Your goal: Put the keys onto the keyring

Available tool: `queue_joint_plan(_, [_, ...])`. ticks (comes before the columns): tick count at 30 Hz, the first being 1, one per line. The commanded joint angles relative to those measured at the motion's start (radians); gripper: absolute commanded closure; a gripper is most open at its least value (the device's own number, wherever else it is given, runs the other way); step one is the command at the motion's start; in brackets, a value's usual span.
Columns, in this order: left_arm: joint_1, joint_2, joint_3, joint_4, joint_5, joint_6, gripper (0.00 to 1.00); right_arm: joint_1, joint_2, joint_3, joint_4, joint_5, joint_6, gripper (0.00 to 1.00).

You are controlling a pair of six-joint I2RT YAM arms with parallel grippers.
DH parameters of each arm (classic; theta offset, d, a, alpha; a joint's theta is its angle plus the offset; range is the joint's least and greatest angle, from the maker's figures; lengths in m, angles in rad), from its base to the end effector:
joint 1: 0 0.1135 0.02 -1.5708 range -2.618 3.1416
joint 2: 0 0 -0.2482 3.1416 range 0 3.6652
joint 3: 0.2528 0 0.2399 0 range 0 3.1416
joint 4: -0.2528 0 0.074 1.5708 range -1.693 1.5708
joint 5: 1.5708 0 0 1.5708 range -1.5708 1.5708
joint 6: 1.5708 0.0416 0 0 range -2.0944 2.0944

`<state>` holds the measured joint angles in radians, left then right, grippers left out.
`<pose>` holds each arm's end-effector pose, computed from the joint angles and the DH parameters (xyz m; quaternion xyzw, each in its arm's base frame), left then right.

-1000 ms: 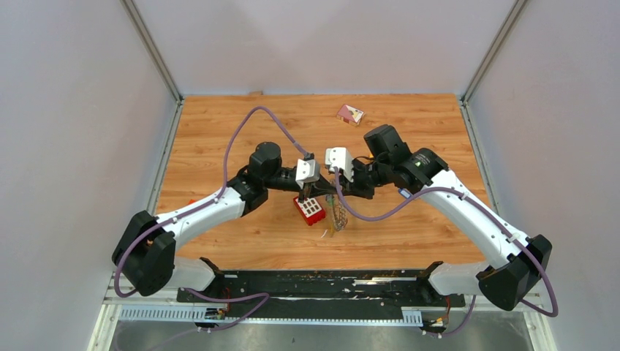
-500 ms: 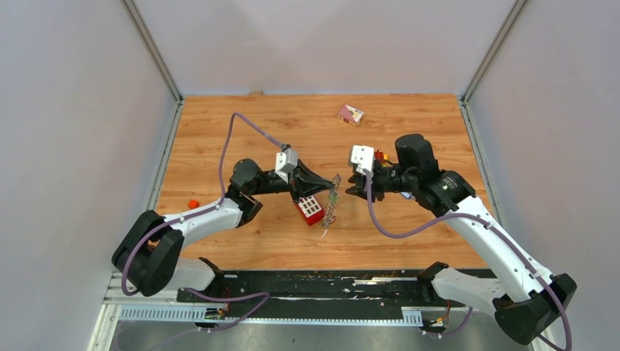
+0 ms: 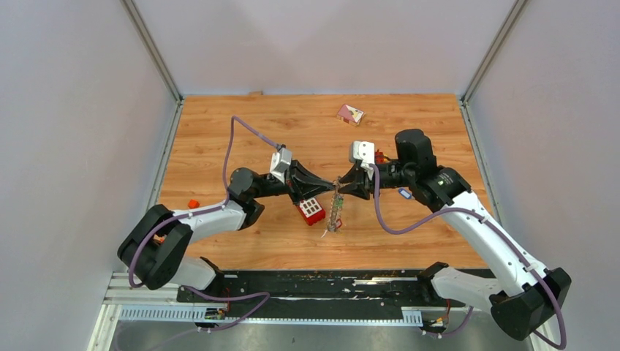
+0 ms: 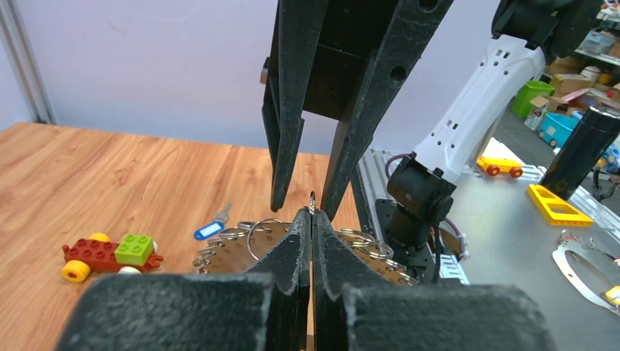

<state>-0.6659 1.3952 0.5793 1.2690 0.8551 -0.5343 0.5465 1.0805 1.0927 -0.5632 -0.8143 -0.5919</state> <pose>0.1934 -0.1918 0.2742 0.3825 0.4583 -0.6171 0.5126 0.1740 0.1412 0.3416 -0.5947 0.5709 0.3354 0.4559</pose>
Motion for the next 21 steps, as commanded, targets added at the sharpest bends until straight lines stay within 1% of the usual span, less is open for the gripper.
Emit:
queue_joint_plan(1, [-0.009,-0.002,0.004,0.103,-0.019,-0.016,1.00,-0.003,0.014,0.016,0.038,-0.086,0.009,0.72])
queue_joint_plan(4, [-0.009,-0.002,0.001,0.104,-0.018,-0.013,1.00,-0.003,0.016,0.009,0.045,-0.089,0.009,0.76])
queue_joint_plan(8, [-0.011,0.000,0.000,0.102,-0.015,-0.005,1.00,-0.003,0.019,0.011,0.046,-0.088,0.012,0.84])
queue_joint_plan(18, [-0.018,0.004,-0.002,0.091,-0.004,0.013,1.00,-0.003,0.026,0.011,0.064,-0.082,0.028,0.89])
queue_joint_plan(21, [-0.022,0.006,-0.003,0.087,-0.001,0.022,1.00,-0.003,0.034,0.017,0.065,-0.083,0.029,0.97])
